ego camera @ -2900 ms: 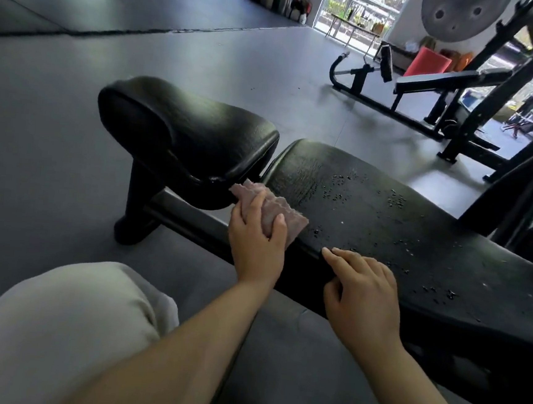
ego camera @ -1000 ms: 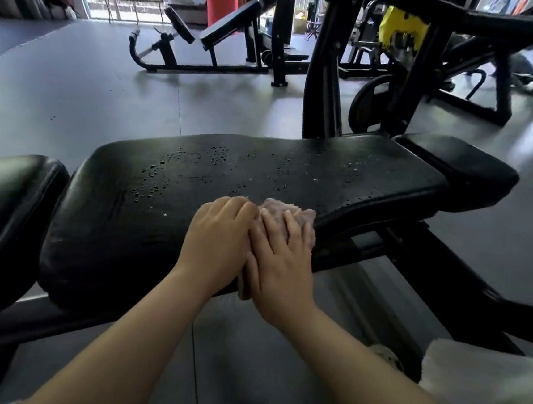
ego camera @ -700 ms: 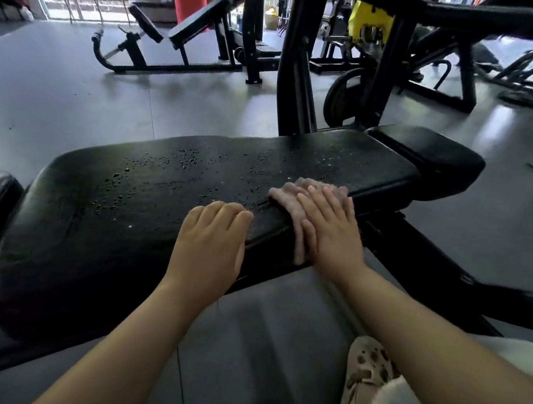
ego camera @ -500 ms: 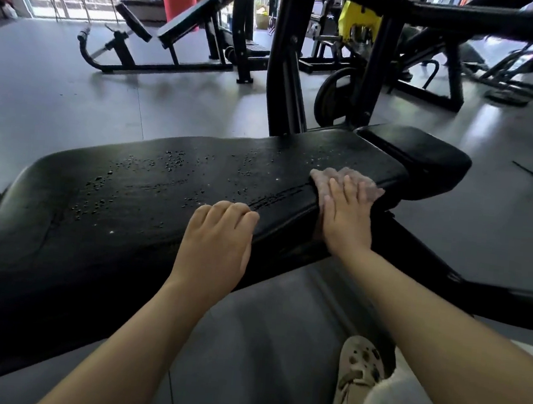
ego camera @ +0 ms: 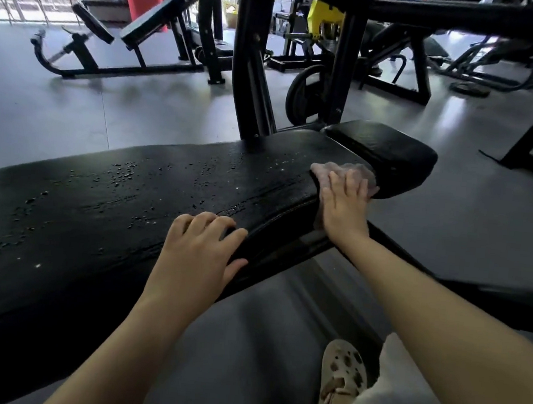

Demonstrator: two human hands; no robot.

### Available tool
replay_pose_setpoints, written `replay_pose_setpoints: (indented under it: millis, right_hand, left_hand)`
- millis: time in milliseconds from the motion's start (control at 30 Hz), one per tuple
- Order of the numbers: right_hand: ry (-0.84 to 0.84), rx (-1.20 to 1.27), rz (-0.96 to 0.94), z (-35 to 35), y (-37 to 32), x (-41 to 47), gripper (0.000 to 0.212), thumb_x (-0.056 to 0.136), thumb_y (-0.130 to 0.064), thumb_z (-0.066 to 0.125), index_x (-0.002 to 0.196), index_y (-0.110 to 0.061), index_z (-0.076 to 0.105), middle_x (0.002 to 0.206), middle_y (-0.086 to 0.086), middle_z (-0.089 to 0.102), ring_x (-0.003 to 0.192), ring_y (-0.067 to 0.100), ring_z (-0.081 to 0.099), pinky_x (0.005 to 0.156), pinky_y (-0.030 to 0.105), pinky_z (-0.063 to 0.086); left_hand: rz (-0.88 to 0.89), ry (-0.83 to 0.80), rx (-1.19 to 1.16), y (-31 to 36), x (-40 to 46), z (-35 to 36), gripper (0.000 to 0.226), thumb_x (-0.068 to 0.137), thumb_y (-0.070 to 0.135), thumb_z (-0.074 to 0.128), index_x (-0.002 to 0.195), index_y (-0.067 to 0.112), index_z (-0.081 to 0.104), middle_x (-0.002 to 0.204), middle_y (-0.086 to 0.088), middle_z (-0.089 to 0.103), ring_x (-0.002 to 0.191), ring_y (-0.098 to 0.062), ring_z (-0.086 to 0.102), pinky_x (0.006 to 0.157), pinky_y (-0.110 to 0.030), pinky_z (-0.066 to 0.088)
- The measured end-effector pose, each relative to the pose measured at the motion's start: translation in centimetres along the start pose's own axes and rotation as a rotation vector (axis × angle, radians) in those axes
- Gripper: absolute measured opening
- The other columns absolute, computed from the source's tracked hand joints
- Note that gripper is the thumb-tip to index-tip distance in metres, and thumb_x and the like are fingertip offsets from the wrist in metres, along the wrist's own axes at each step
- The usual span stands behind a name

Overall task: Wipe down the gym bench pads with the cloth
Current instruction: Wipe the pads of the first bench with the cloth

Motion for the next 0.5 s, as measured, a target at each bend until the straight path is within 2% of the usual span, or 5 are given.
replay_pose_setpoints:
  millis: [67,133,233,400,500]
  right_hand:
    - [0.015,0.050,-0.098,0.9,-2.1,-2.1,0.073,0.089,-0.050,-0.016,0.152,-0.023,0.010,0.160,0.009,-0.001,0.143,0.040,-0.011,0.113,0.048,-0.018]
    - [-0.014,0.201,-0.098,1.5,-3.5,-4.7,0.045,0.101,-0.046,0.006,0.144,-0.035,0.003,0.158,0.009,-0.012,0.142,0.037,-0.020,0.111,0.041,-0.019]
    - [0.022,0.290,-0.037,0.6,-2.2,-4.2,0.055,0.102,-0.034,0.031,0.149,-0.029,0.004,0.158,0.008,-0.014,0.142,0.035,-0.020,0.114,0.043,-0.009]
    - [0.111,0.551,0.436,-2.1,1.9,1.4,0.057,0.103,-0.041,0.021,0.153,-0.018,0.006,0.155,0.023,0.008,0.141,0.037,0.015,0.110,0.036,0.019]
    - [0.201,0.567,0.483,-1.6,-0.8,0.5,0.067,0.096,-0.052,0.012,0.153,-0.017,0.009,0.157,0.018,0.003,0.143,0.034,0.007,0.115,0.042,0.008]
  left_hand:
    - [0.003,0.011,0.000,0.0,0.1,0.1,0.040,0.069,0.038,0.077,0.103,0.019,0.069,0.104,-0.003,0.067,0.098,-0.030,0.061,0.085,-0.041,0.032]
    - [0.008,0.026,-0.009,0.0,0.1,0.1,0.040,0.068,0.036,0.079,0.103,0.018,0.069,0.102,-0.003,0.067,0.097,-0.030,0.061,0.085,-0.041,0.032]
    - [0.022,0.033,-0.019,-0.1,0.0,0.1,0.039,0.069,0.036,0.080,0.103,0.018,0.069,0.102,-0.003,0.067,0.096,-0.029,0.062,0.085,-0.041,0.032]
    - [0.018,0.055,-0.028,-0.1,-0.1,0.4,0.032,0.079,0.043,0.064,0.104,0.022,0.066,0.104,0.001,0.065,0.095,-0.026,0.060,0.083,-0.039,0.034]
    - [0.010,0.041,-0.038,-0.2,-0.1,0.3,0.038,0.078,0.045,0.052,0.105,0.023,0.066,0.104,0.002,0.065,0.094,-0.025,0.061,0.082,-0.038,0.034]
Point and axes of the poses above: each hand's wrist, its own x-axis towards the middle knuckle, its own z-axis out of the palm, y = z × x, the point moved 3 cm from there along x, towards the middle knuckle
